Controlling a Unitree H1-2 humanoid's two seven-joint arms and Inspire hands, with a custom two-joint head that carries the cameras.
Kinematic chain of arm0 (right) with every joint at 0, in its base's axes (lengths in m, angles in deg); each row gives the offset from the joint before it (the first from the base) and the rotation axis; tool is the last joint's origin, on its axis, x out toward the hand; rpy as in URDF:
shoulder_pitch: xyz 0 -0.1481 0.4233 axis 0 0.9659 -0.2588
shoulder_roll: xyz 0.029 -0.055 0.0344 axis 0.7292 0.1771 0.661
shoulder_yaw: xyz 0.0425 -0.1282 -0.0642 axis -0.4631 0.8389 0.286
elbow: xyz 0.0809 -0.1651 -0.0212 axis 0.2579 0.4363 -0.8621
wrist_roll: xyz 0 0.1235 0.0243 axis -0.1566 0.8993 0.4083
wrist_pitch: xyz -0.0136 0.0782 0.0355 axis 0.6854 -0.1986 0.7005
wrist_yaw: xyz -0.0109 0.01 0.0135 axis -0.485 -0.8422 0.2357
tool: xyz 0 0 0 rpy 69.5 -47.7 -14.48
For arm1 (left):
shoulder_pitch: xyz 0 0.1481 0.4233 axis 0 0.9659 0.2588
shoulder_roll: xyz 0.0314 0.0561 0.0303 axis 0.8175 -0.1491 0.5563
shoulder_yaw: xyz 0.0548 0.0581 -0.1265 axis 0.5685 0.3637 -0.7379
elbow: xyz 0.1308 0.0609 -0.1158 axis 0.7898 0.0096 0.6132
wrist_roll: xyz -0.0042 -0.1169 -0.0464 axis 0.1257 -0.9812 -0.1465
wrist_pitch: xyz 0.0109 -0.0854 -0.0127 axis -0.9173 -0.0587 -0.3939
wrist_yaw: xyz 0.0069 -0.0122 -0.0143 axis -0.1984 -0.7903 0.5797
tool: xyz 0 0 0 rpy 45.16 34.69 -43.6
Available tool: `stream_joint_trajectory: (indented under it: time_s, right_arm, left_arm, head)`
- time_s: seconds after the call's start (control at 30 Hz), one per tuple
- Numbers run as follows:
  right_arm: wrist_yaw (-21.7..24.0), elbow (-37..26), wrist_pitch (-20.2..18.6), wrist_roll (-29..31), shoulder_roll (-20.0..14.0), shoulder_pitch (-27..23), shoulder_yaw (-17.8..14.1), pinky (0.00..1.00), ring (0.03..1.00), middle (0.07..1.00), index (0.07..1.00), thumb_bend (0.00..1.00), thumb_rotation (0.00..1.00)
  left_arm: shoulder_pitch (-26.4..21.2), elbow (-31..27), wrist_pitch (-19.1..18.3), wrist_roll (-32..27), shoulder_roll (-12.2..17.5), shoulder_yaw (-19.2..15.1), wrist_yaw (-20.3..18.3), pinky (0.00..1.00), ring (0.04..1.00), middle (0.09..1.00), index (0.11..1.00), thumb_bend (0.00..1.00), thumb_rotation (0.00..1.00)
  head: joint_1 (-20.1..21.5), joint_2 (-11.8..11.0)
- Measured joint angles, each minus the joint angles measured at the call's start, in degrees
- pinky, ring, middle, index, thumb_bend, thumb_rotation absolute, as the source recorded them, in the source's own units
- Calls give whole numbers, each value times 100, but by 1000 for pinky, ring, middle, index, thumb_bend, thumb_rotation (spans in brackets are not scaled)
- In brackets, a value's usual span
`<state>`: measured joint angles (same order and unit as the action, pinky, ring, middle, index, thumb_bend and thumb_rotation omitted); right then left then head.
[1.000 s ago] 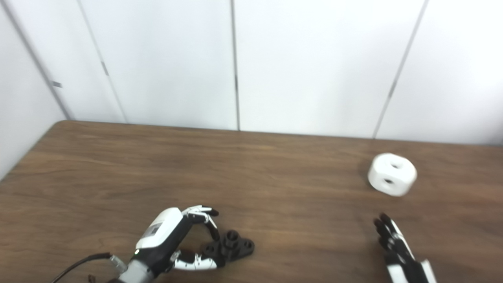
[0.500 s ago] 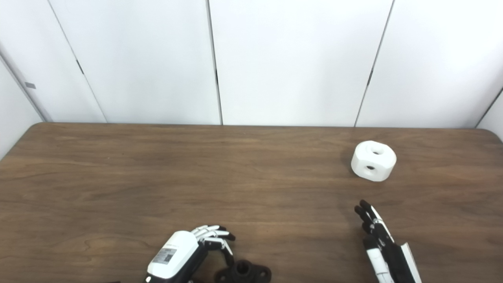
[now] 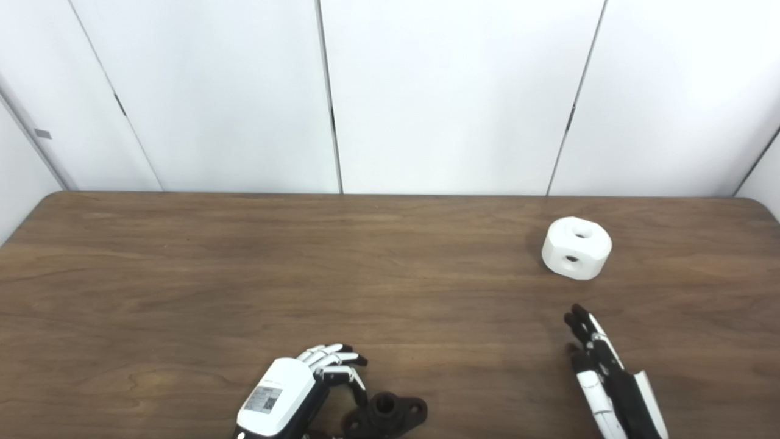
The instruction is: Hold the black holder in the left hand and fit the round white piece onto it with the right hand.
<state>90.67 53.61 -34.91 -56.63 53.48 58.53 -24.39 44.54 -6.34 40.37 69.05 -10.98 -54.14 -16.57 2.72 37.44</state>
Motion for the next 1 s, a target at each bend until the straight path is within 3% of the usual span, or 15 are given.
stream_joint_trajectory:
  time_s: [0.17, 0.3, 0.53, 0.8, 1.0]
  right_arm:
    - [-2, -65, -82, 28, -196, -205, -191, 975, 952, 923, 927, 572, 704]
    - [-188, -95, -323, -316, -361, -589, -376, 946, 946, 911, 907, 648, 634]
    - [-285, -91, -862, -935, -639, -1280, -471, 985, 991, 963, 955, 750, 429]
    - [-330, 123, -1262, -1699, -883, -1858, -284, 975, 979, 980, 956, 823, 410]
    - [-318, 402, -1644, -2348, -1167, -2475, 26, 985, 994, 979, 951, 839, 410]
  left_arm:
    - [0, 12, -4, 0, -51, -51, -11, 855, 865, 793, 488, 518, 46]
    - [2, 23, -2, -10, -73, -77, -10, 851, 860, 792, 488, 518, 45]
    - [-2, 44, 89, -128, -58, -152, -13, 837, 852, 786, 488, 518, 46]
    - [5, 60, 313, -273, 52, -330, -25, 821, 846, 781, 487, 518, 45]
    - [9, 114, 485, -419, 163, -472, -21, 817, 848, 783, 487, 518, 44]
  head:
    - [140, -52]
    - [255, -97]
    - [703, -141]
    - [1380, -255]
    - [1564, -290]
